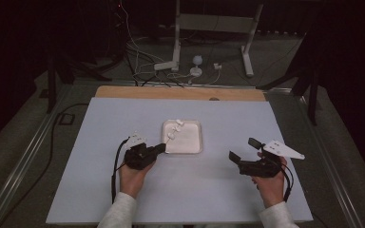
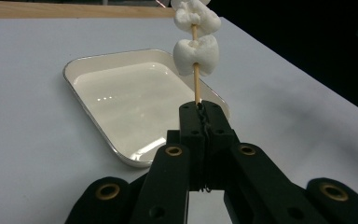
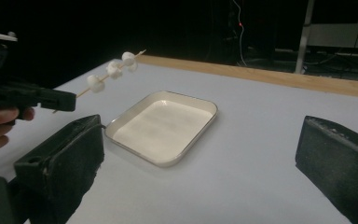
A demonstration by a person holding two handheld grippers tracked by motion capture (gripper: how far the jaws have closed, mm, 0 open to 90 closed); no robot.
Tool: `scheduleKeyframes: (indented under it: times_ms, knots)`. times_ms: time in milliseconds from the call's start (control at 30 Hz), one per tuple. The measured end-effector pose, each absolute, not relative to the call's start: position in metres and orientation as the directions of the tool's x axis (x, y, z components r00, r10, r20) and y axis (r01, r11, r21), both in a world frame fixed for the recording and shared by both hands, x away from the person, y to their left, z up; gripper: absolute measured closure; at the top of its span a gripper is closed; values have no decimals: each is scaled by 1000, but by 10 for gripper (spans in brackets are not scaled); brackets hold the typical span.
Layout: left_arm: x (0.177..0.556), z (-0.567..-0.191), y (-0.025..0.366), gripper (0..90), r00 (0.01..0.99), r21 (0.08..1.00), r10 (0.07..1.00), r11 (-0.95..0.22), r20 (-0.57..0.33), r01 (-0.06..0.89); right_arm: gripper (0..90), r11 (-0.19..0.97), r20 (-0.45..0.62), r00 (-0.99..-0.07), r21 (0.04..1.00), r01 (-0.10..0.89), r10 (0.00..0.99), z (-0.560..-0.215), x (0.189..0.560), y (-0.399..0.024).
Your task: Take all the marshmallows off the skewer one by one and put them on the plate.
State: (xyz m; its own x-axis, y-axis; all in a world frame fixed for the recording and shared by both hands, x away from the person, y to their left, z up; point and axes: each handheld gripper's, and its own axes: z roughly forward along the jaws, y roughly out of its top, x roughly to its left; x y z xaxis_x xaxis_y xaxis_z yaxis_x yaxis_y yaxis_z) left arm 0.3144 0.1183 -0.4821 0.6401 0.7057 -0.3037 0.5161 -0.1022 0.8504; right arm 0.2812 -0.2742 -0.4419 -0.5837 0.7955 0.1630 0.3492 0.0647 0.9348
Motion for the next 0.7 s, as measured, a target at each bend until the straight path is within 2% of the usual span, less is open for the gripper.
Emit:
scheduleKeyframes:
  times_ms: [467,700]
  knots:
    - [311,-480,113,900,667,868,686,-104,-290,485,11,110,178,-643,918,381,745,-421,328,-222]
    - [308,-478,111,900,676,876,680,-101,-285,471,13,95,228,-663,906,414,713,-418,343,-201]
